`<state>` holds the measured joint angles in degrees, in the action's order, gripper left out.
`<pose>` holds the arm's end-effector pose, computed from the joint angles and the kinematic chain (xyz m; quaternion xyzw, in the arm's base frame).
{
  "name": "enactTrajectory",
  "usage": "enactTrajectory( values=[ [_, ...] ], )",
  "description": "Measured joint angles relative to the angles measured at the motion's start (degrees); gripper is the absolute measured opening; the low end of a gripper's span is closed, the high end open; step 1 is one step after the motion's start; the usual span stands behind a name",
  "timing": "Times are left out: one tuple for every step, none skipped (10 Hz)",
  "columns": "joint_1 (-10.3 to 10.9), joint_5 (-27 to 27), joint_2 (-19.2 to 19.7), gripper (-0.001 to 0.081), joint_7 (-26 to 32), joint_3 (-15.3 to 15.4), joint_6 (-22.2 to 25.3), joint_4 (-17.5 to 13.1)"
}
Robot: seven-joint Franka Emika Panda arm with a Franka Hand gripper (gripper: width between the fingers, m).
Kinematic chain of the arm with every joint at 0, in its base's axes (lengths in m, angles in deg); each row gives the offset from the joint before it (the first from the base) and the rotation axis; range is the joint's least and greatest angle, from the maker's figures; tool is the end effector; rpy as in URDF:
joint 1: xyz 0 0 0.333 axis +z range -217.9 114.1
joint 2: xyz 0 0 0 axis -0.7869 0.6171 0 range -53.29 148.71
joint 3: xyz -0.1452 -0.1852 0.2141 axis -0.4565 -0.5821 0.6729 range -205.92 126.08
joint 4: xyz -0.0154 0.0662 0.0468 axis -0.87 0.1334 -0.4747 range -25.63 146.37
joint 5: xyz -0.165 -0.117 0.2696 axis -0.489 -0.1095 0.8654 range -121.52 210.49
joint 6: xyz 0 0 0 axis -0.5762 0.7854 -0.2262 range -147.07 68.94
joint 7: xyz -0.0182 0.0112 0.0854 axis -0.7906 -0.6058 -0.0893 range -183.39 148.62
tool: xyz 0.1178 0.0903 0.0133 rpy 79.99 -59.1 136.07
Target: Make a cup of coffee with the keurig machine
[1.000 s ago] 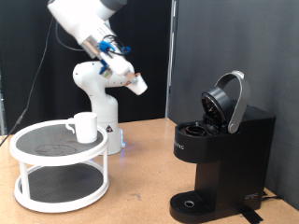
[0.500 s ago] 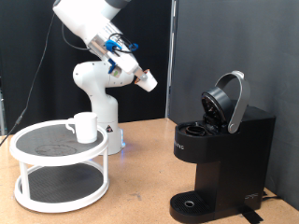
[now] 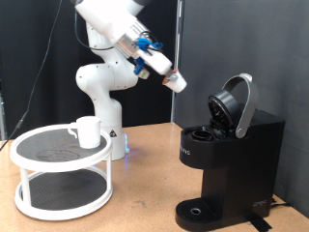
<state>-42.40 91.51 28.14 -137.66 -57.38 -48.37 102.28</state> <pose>0.4201 0.0016 0.4978 -0.2478 0.8785 0.3317 0.2383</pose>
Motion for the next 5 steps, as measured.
enactTrajectory(
  values=[
    [0.4,0.4,0.9,0.0363,0.0,0.7,-0.5,-0.8],
    [0.6,0.6,1.8,0.0363,-0.1,1.4,-0.9,-1.5],
    [0.8,0.6,2.4,0.0363,-0.1,2.0,-1.2,-2.0],
    [1.0,0.6,3.0,0.0363,-0.2,2.5,-1.4,-2.4],
    [1.0,0.6,3.4,0.0363,-0.2,3.1,-2.0,-2.6]
  ],
)
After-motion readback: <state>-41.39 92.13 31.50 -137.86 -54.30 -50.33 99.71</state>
